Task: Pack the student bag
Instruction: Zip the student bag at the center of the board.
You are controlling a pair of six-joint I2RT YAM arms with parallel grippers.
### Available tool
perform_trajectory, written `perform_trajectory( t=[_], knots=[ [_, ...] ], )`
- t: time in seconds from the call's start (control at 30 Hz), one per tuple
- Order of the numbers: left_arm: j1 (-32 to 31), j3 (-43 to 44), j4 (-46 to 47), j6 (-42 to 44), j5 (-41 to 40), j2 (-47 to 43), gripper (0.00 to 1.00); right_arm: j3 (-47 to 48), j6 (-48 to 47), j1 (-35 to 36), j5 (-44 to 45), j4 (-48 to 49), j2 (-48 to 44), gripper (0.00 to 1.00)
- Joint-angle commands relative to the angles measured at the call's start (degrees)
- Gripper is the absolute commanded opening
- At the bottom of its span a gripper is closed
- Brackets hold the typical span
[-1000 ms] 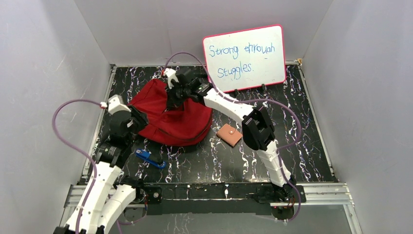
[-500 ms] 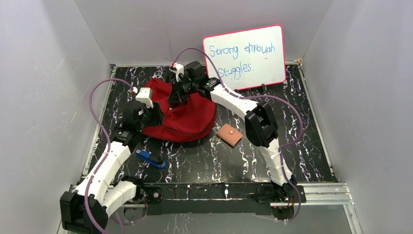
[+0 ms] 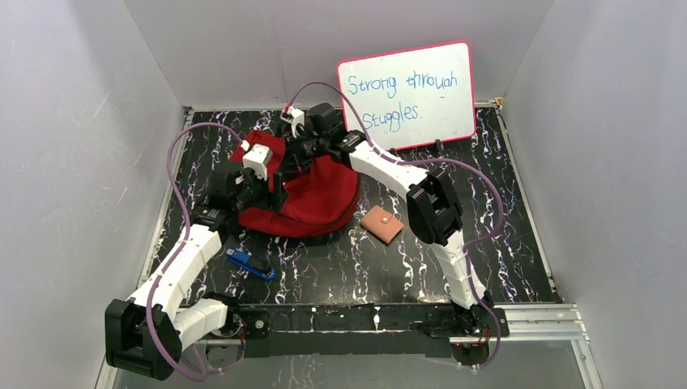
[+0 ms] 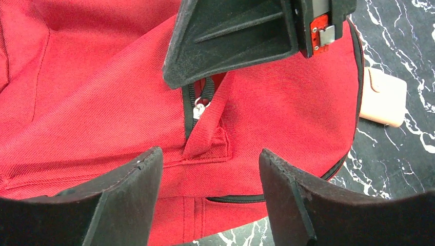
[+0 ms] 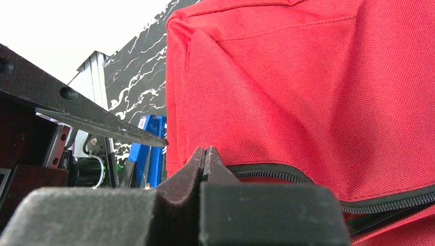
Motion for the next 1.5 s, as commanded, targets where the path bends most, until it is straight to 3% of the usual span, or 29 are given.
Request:
perform_trajectory(
  t=[0.0, 0.33, 0.8, 1.03, 1.23, 1.47],
  knots=[
    [-0.5, 0.9, 0.2, 3.4, 1.7, 0.0, 0.66, 0.5, 0.5, -0.2, -1.3, 3.4, -4.1, 0.00],
    [-2.7, 0.7, 0.8, 7.8, -3.7, 4.7, 0.63, 1.0, 0.8, -0.2, -1.8, 3.5, -4.2, 0.00],
    [-3.8, -2.0, 3.6, 7.0, -15.5, 6.5, 0.52, 0.3, 2.6, -0.2, -3.4, 4.6, -5.1, 0.00],
    [-3.8, -2.8, 4.3, 6.2, -14.7, 6.5, 0.26, -0.7, 2.8, -0.2, -3.1, 5.4, -5.8, 0.00],
    [-3.8, -3.8, 1.3, 6.3, -11.4, 2.8, 0.01, 0.0, 1.6, -0.9, 2.9, 4.9, -5.3, 0.00],
    [-3.9, -6.5, -3.0, 5.3, -10.3, -2.5, 0.00, 1.2, 0.9, -3.2, 10.5, 3.9, -4.2, 0.00]
  ],
)
